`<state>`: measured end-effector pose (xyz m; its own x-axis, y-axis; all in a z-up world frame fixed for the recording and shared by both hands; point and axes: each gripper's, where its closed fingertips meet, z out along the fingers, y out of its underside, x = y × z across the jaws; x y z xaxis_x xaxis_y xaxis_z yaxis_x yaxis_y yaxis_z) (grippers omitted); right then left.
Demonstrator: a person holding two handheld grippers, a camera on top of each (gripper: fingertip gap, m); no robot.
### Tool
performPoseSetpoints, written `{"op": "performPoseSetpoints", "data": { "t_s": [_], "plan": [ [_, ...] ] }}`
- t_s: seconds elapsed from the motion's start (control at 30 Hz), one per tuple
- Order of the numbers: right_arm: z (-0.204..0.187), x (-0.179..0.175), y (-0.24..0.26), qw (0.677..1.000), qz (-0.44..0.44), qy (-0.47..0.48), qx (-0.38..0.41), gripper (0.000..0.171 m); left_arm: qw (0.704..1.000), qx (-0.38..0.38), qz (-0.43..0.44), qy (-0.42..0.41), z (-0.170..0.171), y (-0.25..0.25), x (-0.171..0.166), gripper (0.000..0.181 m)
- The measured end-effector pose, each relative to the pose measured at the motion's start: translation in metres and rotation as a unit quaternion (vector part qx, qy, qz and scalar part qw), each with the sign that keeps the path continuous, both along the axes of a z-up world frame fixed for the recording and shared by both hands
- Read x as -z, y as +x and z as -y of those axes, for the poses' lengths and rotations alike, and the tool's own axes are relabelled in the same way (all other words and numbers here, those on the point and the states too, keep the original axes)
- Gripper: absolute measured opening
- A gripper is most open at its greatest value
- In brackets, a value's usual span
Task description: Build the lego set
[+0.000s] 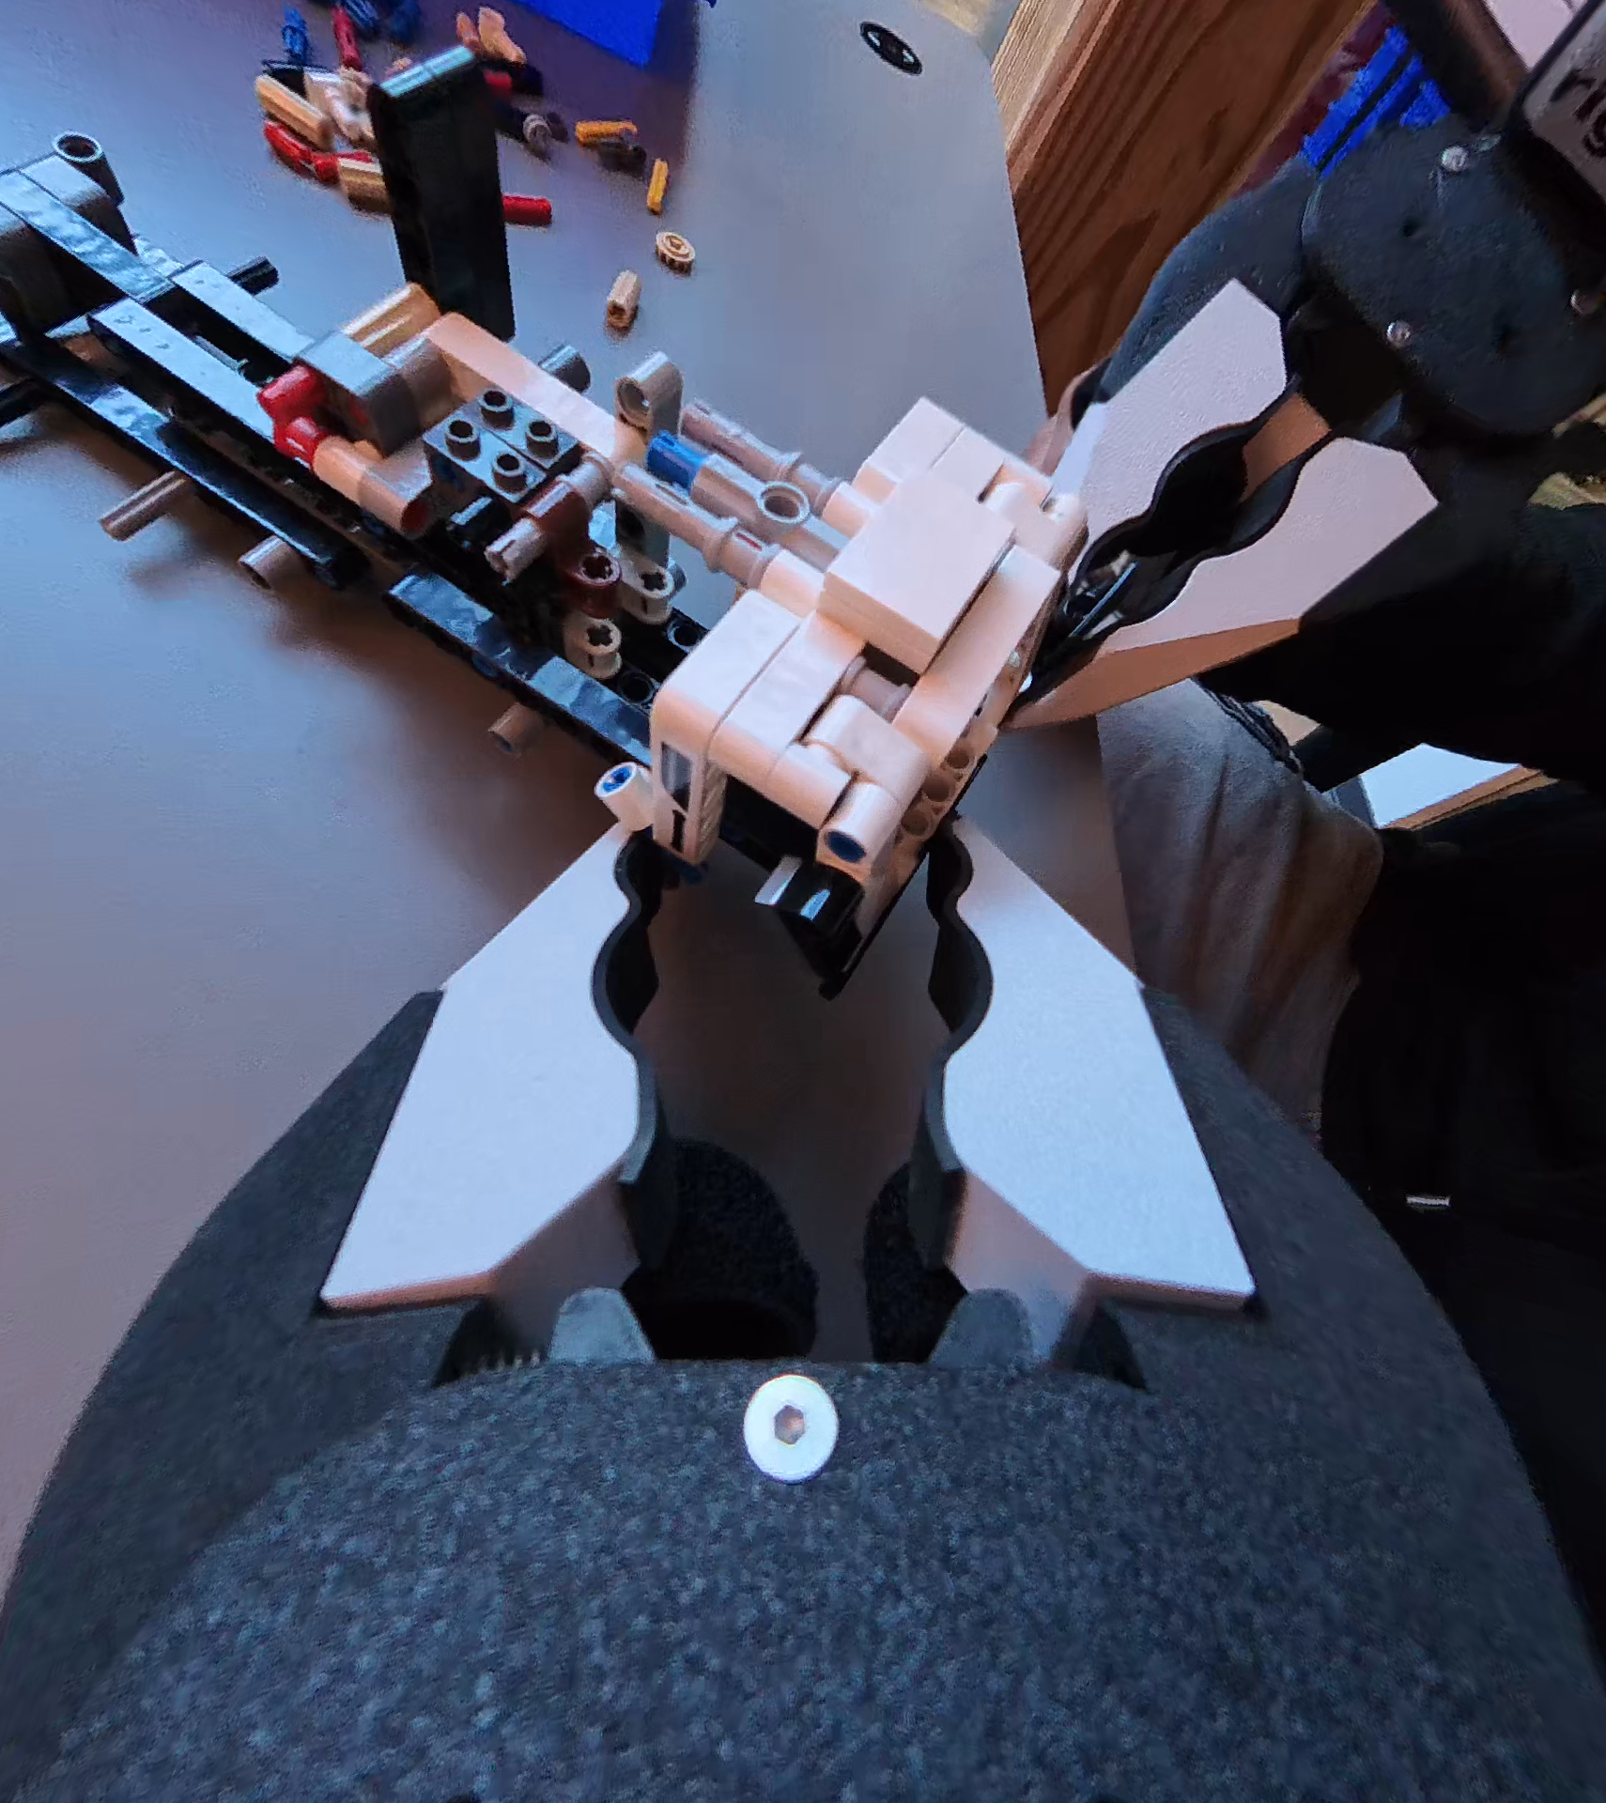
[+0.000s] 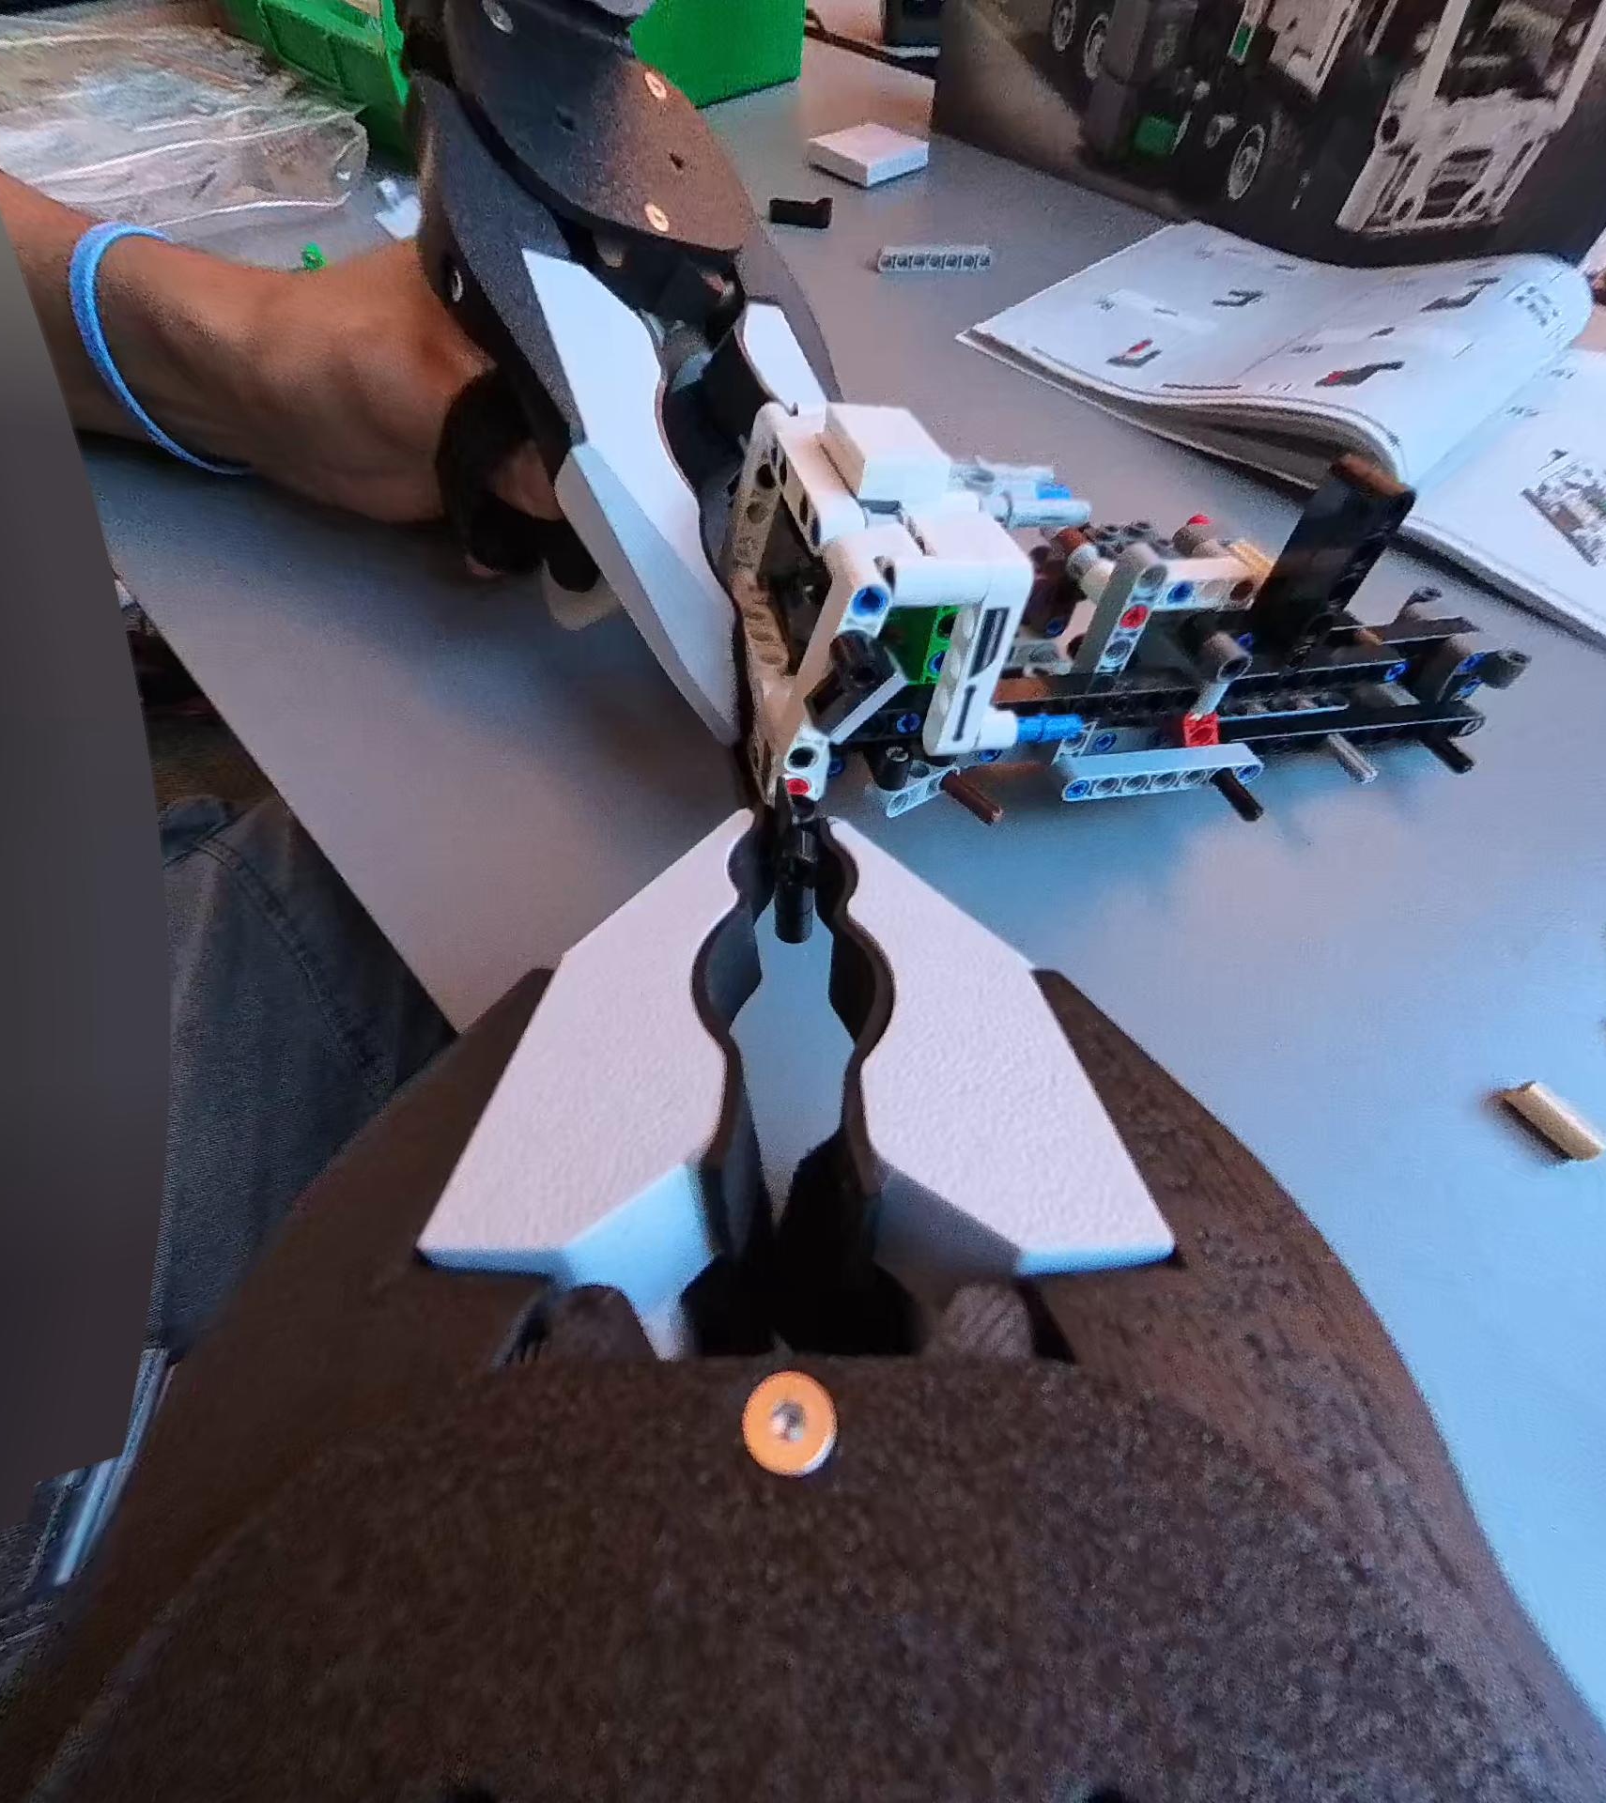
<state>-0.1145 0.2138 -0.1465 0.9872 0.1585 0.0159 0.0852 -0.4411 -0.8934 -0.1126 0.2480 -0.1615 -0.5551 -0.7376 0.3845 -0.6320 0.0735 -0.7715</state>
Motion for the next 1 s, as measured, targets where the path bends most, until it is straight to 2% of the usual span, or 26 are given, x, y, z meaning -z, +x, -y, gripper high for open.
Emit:
{"op": "performPoseSetpoints", "data": {
  "t_s": [0.17, 0.57, 0.8, 1.0],
  "plan": [
    [-0.0016, -0.0017, 0.0004, 0.997, -0.081, 0.009, -0.007, 0.006, 1.000, -0.005, 0.002, -0.008, 0.0006, 0.0001, -0.0022, 0.055],
    [-0.0006, 0.0014, -0.0012, 0.996, -0.091, -0.006, -0.021, 0.006, 1.000, -0.005, 0.001, -0.001, 0.0022, -0.0004, -0.0007, 0.054],
    [-0.0007, -0.0061, 0.0010, 0.988, -0.149, 0.008, -0.030, 0.006, 1.000, -0.005, 0.004, -0.016, 0.0025, 0.0003, -0.0040, 0.055],
    [-0.0008, -0.0072, -0.0022, 0.989, -0.138, 0.018, -0.043, 0.006, 1.000, 0.007, 0.001, -0.016, 0.0055, -0.0020, -0.0032, 0.055]
  ]
}}
